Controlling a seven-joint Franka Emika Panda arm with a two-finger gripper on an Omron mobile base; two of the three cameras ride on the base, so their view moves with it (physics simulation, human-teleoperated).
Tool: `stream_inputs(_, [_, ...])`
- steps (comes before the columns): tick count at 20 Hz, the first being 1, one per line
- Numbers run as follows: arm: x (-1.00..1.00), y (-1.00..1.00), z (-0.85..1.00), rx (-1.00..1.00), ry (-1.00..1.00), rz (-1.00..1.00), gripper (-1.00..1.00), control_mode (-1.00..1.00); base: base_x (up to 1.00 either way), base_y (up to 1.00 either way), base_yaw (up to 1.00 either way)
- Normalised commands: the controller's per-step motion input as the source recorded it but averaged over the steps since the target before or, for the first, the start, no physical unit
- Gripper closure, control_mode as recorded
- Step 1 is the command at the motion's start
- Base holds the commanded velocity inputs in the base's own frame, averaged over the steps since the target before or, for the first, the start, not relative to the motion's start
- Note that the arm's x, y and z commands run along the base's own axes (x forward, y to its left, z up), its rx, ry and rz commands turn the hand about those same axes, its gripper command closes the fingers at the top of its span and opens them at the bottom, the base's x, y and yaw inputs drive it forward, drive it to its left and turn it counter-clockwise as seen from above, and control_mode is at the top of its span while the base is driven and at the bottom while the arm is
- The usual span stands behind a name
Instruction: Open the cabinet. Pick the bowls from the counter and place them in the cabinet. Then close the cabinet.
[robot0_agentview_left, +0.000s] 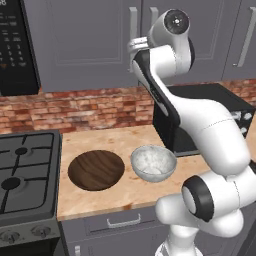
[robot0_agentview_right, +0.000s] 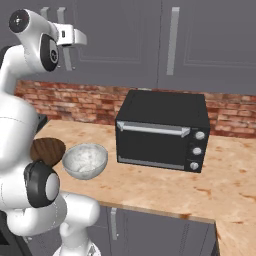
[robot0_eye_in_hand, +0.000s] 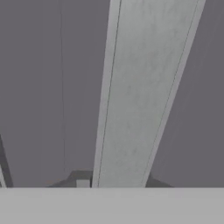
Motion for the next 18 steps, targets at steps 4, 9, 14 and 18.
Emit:
stream_inputs(4, [-0.58, -0.16, 0.0, 0.0, -0.08, 0.0, 1.0, -1.0, 0.0, 0.0, 0.0])
stream_inputs(9, [-0.63, -0.21, 0.0, 0.0, -0.12, 0.07, 1.0, -1.0, 0.0, 0.0, 0.0])
stream_inputs(14, [-0.68, -0.37, 0.0, 0.0, -0.05, 0.11, 1.0, -1.0, 0.0, 0.0, 0.0])
stream_inputs(18, [-0.58, -0.47, 0.0, 0.0, 0.0, 0.13, 1.0, -1.0, 0.0, 0.0, 0.0])
